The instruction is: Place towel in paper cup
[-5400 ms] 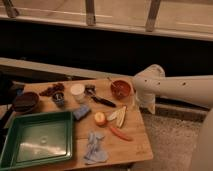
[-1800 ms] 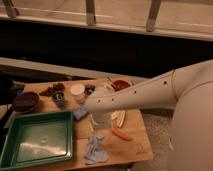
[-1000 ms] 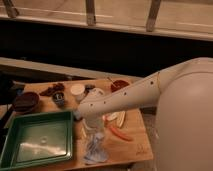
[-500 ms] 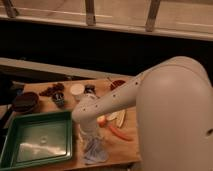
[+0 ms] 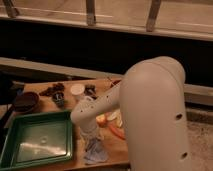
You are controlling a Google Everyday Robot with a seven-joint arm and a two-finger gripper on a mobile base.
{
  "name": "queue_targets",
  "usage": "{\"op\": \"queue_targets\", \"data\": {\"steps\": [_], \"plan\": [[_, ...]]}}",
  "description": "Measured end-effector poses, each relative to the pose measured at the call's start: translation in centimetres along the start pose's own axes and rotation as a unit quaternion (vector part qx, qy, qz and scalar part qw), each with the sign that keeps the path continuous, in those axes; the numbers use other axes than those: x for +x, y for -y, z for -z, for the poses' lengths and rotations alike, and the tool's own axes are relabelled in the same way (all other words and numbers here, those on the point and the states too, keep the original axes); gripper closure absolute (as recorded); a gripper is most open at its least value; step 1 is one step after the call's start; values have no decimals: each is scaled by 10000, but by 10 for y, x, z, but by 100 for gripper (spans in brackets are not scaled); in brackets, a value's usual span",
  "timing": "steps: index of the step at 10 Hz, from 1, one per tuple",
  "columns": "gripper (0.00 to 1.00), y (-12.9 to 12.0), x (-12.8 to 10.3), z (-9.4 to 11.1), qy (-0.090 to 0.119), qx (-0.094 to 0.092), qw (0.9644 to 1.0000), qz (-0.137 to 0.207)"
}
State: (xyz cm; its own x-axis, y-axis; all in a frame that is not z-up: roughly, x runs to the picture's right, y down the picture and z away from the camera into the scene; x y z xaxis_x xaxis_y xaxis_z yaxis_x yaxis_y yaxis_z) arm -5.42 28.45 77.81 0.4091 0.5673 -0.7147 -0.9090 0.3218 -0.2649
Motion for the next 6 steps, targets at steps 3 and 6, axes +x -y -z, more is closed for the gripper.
{"op": "queue_targets", "data": {"steps": [3,6], "plan": [[75,0,-1,0,38,-20,10000,51],[100,3,2,15,213,33,9998,24]]}}
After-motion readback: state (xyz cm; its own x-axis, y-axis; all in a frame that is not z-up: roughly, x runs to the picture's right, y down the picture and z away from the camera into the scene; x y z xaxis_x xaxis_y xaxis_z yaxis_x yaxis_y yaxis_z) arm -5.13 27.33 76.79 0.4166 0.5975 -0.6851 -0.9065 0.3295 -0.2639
